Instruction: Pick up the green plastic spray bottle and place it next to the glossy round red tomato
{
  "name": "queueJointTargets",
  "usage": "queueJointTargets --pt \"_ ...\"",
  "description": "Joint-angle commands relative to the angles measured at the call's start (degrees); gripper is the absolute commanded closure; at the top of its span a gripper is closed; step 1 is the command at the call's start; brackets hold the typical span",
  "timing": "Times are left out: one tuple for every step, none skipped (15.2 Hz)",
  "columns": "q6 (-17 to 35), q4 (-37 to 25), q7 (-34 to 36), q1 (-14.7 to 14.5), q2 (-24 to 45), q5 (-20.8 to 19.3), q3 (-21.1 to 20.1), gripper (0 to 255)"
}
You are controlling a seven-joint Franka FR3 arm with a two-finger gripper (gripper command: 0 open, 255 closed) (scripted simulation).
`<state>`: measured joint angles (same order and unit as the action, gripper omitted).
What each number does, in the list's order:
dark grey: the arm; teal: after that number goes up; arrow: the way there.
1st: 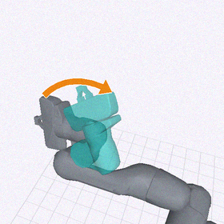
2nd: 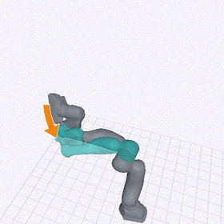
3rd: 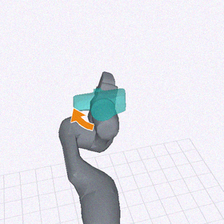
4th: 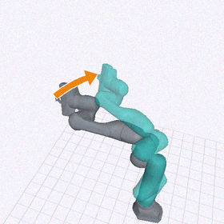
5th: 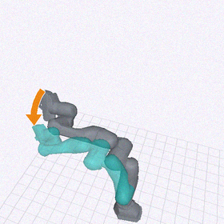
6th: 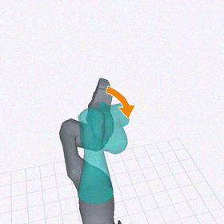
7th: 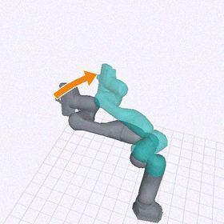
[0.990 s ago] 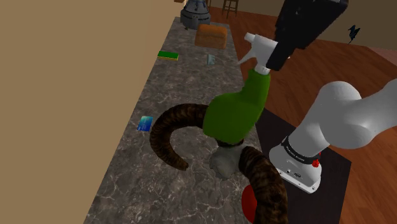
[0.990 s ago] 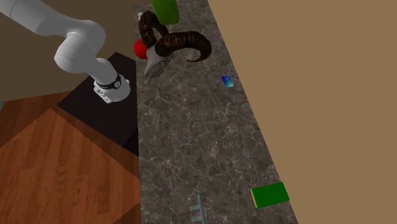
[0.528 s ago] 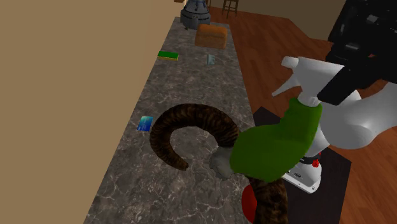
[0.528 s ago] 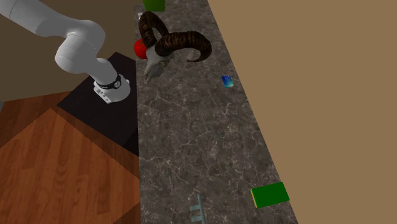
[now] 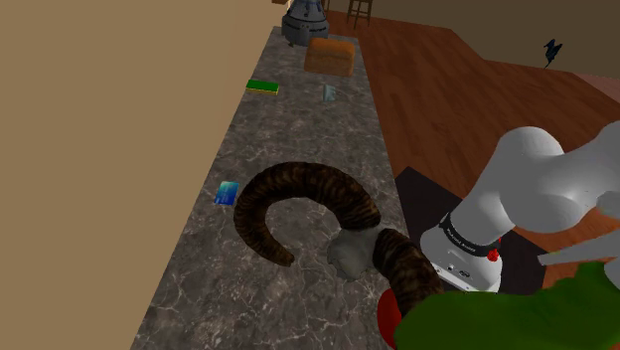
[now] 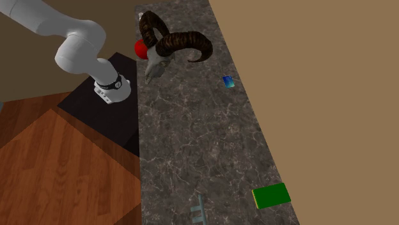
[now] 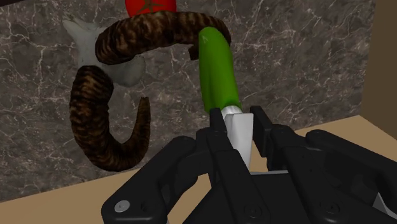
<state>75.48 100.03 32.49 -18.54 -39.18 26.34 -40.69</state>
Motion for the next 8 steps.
queueJointTargets --pt "-0.95 -4.20 3.86 0.98 1.76 0.71 -3.54 255" --pt "-1.24 -5.91 5.50 1.52 2.48 0.98 -5.23 255" --pt "-1.52 -7.72 7.18 2.15 3.26 1.20 -7.03 255" --pt "-1.80 -9.61 8.90 2.90 4.11 1.36 -8.96 255" --pt "-2.07 -11.60 10.65 3.78 5.02 1.46 -11.04 255" --pt "-2.36 -13.70 12.43 4.84 5.98 1.50 -13.32 255" --pt "-2.51 -14.72 13.25 5.44 6.42 1.51 -14.46 255" --pt "-1.83 -13.40 12.89 5.01 5.77 1.81 -14.09 255"
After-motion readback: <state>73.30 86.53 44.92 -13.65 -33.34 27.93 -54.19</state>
